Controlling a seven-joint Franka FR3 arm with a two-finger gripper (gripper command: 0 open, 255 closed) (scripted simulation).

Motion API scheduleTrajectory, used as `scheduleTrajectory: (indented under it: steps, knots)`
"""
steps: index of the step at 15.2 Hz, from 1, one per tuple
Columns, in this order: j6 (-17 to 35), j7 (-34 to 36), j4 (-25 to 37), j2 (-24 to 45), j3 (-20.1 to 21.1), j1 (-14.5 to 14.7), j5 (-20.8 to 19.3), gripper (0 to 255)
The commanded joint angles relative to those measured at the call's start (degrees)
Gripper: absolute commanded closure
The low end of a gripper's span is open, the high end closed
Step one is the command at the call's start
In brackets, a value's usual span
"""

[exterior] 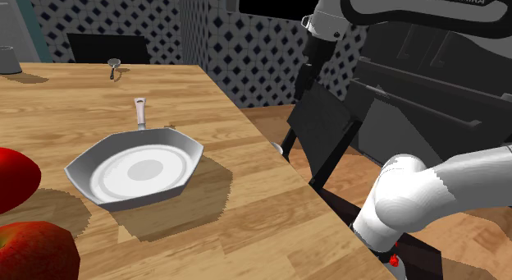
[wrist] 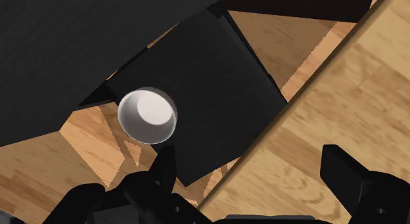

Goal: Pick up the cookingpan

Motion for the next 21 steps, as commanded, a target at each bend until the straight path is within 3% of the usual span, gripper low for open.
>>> scheduleTrajectory:
  steps: [1, 12, 17, 21]
  knots:
    - [0.00, 0.00, 0.00, 0.00, 0.00, 0.00, 0.00, 0]
    - [10.43, 22.85, 2.75, 10.93, 15.14, -0.48, 5.14, 0]
    - [14.29, 33.58, 7.91, 19.14, 22.02, -1.99, 4.31, 0]
    - [16.32, 42.77, 13.82, 27.05, 27.46, -3.55, 1.38, 0]
